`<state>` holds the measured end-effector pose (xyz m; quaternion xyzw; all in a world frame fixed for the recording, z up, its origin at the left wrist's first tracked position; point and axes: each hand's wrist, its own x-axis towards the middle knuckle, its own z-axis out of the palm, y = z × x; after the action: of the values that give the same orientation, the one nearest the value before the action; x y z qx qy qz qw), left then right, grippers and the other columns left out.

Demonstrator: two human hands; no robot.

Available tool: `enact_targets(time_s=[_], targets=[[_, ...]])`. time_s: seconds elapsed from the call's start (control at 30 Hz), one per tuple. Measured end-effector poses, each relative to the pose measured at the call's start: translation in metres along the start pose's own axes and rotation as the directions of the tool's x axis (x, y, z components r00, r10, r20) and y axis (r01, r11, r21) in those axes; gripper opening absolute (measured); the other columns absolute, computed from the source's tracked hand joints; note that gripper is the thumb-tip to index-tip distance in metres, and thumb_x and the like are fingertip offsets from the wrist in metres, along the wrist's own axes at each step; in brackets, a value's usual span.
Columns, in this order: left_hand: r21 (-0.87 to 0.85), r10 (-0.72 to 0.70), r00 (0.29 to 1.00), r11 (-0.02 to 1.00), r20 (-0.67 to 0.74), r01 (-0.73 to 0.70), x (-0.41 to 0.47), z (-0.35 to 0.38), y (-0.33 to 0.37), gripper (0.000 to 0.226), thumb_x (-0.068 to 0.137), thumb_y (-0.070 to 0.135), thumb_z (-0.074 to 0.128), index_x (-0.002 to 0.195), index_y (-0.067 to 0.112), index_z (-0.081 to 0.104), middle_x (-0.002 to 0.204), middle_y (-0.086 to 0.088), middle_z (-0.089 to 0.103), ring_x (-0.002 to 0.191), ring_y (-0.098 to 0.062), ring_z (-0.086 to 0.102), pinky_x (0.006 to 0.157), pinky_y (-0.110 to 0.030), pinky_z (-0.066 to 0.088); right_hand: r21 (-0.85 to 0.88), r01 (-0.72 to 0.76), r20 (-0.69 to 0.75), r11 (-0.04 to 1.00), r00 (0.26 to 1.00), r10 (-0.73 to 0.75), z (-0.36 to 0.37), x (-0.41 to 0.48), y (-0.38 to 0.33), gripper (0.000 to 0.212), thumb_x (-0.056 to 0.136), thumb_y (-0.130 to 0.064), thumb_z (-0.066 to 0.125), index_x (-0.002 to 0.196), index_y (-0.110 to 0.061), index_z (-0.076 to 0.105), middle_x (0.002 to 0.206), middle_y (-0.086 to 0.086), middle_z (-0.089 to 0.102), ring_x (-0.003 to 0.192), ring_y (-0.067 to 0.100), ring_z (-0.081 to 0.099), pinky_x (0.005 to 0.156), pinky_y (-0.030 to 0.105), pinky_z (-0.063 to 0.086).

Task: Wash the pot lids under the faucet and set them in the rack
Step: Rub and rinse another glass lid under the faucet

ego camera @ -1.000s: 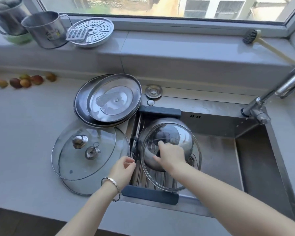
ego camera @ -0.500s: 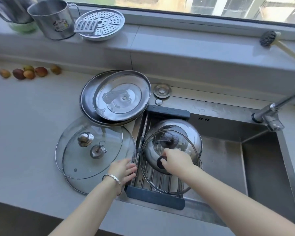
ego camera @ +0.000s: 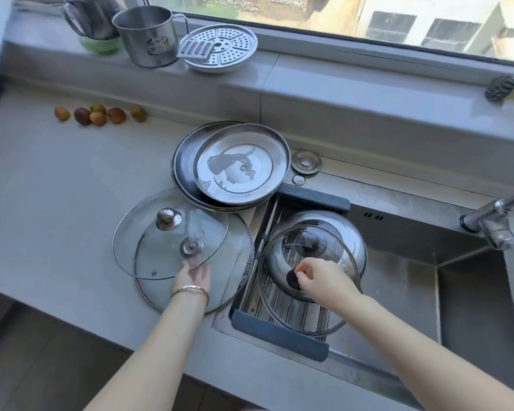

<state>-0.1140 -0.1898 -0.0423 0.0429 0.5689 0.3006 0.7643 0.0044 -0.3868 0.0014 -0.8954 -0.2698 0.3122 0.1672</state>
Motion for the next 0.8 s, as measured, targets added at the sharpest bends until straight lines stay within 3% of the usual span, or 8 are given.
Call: enact_targets(time_s=[0.1,0.27,0.37,0.43,0.5,0.63,0.73,0.8], targets=[[-0.019,0.079,0.997,0.997,0.009,-0.079,0.006,-0.008,0.005,0.029,0.1,0.004,0.029,0.079,0.017,0.043,0.145,-0.008,0.042,0.133,-0.02,0.042,0.107,-0.035,0.034,0.017,0.006,0.034,1.0,0.999,-0.007,0.002,-0.005,0.004,0.027,0.094,-0.023,0.043,0.111,-0.018,0.063,0.1,0.0,0.067,0.083,0.016,0.057,0.076,0.029,0.048],[-0.004,0.212,0.977,0.977,-0.017,-0.212,0.004,-0.023,0.021,0.035,0.097,-0.01,0.026,0.078,0.018,0.035,0.143,-0.023,0.039,0.125,-0.032,0.049,0.102,-0.043,0.038,0.078,-0.017,0.078,0.997,0.997,0.011,0.008,-0.005,0.006,0.026,0.092,-0.019,0.043,0.106,-0.017,0.065,0.1,-0.001,0.07,0.091,0.017,0.064,0.081,0.03,0.052],[0.018,0.267,0.963,0.964,-0.03,-0.266,-0.004,-0.034,0.033,0.034,0.094,-0.015,0.027,0.076,0.014,0.036,0.131,-0.03,0.045,0.091,-0.029,0.064,0.075,-0.036,0.055,0.148,-0.022,0.102,0.989,0.995,0.007,0.016,-0.001,-0.001,0.021,0.091,-0.016,0.044,0.096,-0.021,0.064,0.091,0.0,0.071,0.084,0.016,0.065,0.081,0.03,0.053],[0.03,0.28,0.958,0.96,-0.053,-0.279,-0.012,-0.042,0.041,0.033,0.092,-0.017,0.031,0.076,0.011,0.037,0.109,-0.03,0.053,0.07,-0.024,0.07,0.055,-0.031,0.058,0.179,-0.018,0.123,0.984,0.992,-0.004,0.021,0.002,-0.01,0.018,0.091,-0.015,0.044,0.088,-0.024,0.059,0.082,-0.001,0.07,0.077,0.014,0.064,0.078,0.026,0.051],[0.054,0.333,0.939,0.943,-0.086,-0.329,-0.027,-0.044,0.046,0.032,0.088,-0.02,0.037,0.076,0.01,0.039,0.087,-0.024,0.053,0.057,-0.021,0.066,0.046,-0.028,0.056,0.231,-0.016,0.131,0.973,0.991,-0.015,0.024,0.006,-0.023,0.019,0.09,-0.015,0.045,0.089,-0.024,0.061,0.082,0.0,0.071,0.079,0.015,0.067,0.076,0.025,0.05],[0.093,0.53,0.842,0.848,-0.101,-0.522,-0.068,-0.031,0.043,0.036,0.084,-0.021,0.044,0.074,0.013,0.042,0.071,-0.015,0.051,0.039,-0.008,0.061,0.048,-0.024,0.056,0.325,0.046,0.026,0.945,0.998,-0.057,0.018,0.016,-0.049,0.022,0.091,-0.023,0.048,0.095,-0.017,0.068,0.088,0.0,0.07,0.087,0.017,0.065,0.081,0.027,0.048],[0.08,0.64,0.767,0.768,-0.042,-0.636,-0.1,-0.014,0.035,0.037,0.083,-0.021,0.045,0.075,0.015,0.044,0.073,-0.011,0.052,0.044,-0.009,0.059,0.047,-0.019,0.053,0.37,0.12,-0.055,0.921,0.993,-0.107,0.007,0.022,-0.064,0.023,0.091,-0.029,0.048,0.083,-0.016,0.067,0.08,-0.002,0.065,0.082,0.019,0.061,0.079,0.031,0.047],[0.099,0.671,0.741,0.735,0.033,-0.671,-0.119,-0.002,0.026,0.037,0.083,-0.02,0.046,0.077,0.016,0.045,0.07,-0.011,0.056,0.052,-0.012,0.06,0.051,-0.019,0.053,0.491,0.124,-0.096,0.862,0.991,-0.087,-0.002,0.027,-0.071,0.03,0.089,-0.032,0.048,0.078,-0.008,0.063,0.076,0.001,0.061,0.081,0.026,0.061,0.084,0.045,0.052]])
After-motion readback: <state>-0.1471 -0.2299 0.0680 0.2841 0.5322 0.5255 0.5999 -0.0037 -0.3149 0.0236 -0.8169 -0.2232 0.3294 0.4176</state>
